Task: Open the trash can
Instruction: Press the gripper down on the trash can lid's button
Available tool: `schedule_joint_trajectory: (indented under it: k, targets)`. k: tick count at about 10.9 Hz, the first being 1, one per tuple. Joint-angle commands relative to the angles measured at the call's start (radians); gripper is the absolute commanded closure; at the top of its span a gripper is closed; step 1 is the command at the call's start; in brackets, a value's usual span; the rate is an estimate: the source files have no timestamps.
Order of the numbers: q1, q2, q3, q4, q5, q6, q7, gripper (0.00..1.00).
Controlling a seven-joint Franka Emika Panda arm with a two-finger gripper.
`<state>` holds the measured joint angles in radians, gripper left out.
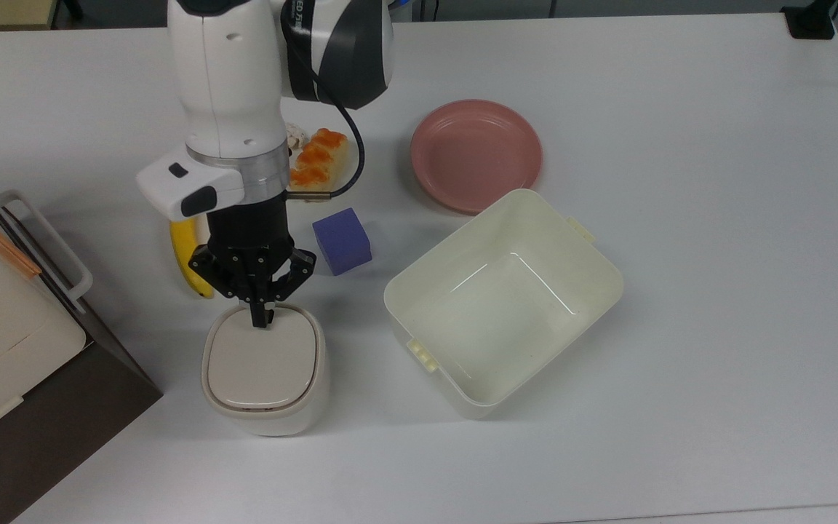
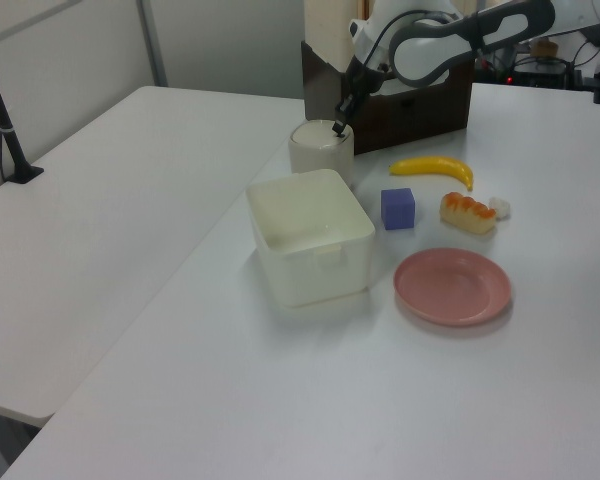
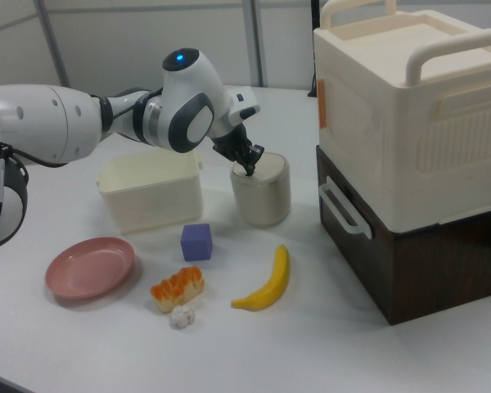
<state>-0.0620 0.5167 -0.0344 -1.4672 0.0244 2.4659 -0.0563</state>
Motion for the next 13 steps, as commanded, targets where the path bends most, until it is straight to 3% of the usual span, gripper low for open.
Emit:
schedule_joint_trajectory:
  k: [1,13]
  targets:
    - [-0.036,0.036,0.053,0.034,0.012,0.016,-0.043,1.00]
    - [-0.036,0.042,0.056,-0.004,0.015,0.068,-0.091,1.00]
